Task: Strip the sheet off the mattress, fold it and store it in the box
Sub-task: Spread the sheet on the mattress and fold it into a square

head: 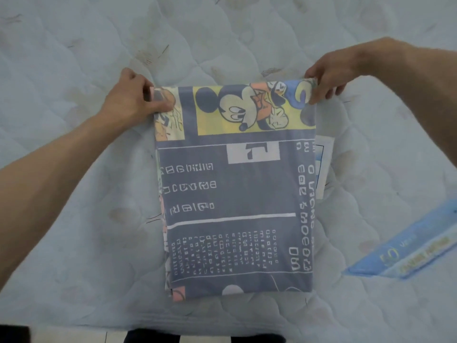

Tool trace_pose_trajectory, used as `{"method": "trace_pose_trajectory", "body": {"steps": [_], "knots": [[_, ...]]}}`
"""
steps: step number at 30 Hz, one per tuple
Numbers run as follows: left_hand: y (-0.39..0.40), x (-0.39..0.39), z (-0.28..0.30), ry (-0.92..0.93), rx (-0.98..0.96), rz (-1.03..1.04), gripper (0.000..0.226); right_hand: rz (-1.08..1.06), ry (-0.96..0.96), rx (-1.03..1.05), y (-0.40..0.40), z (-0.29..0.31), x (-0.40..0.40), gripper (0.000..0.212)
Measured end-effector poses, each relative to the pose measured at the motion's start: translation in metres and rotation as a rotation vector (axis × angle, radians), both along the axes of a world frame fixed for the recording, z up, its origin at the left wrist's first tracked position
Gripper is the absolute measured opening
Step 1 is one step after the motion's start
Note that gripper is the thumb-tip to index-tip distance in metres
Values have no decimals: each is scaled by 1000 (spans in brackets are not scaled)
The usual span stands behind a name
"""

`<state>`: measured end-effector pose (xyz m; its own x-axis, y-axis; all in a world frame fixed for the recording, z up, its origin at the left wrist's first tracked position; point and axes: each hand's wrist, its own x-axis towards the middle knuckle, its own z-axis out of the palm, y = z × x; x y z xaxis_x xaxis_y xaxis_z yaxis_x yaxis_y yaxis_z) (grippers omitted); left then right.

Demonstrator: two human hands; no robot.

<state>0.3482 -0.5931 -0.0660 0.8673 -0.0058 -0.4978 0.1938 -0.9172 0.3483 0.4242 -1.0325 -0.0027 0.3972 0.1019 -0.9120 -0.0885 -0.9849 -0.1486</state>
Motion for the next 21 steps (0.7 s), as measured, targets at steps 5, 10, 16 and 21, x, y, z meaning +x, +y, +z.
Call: {"method": "trace_pose_trajectory", "body": {"steps": [5, 10, 16, 21], "knots": [[-7, 15, 18, 53, -248, 156, 37, 57, 145, -132, 0, 8, 10, 45], [-28, 9, 21, 149, -655, 535, 35, 195, -137, -316, 6, -13, -10, 24], [-67, 0, 13, -207, -229, 523, 50, -105, -699, -396, 14, -45, -62, 57], [-147, -82, 14, -543, -24, -148, 56, 97, -1166, 134, 68, -46, -123, 52]]}}
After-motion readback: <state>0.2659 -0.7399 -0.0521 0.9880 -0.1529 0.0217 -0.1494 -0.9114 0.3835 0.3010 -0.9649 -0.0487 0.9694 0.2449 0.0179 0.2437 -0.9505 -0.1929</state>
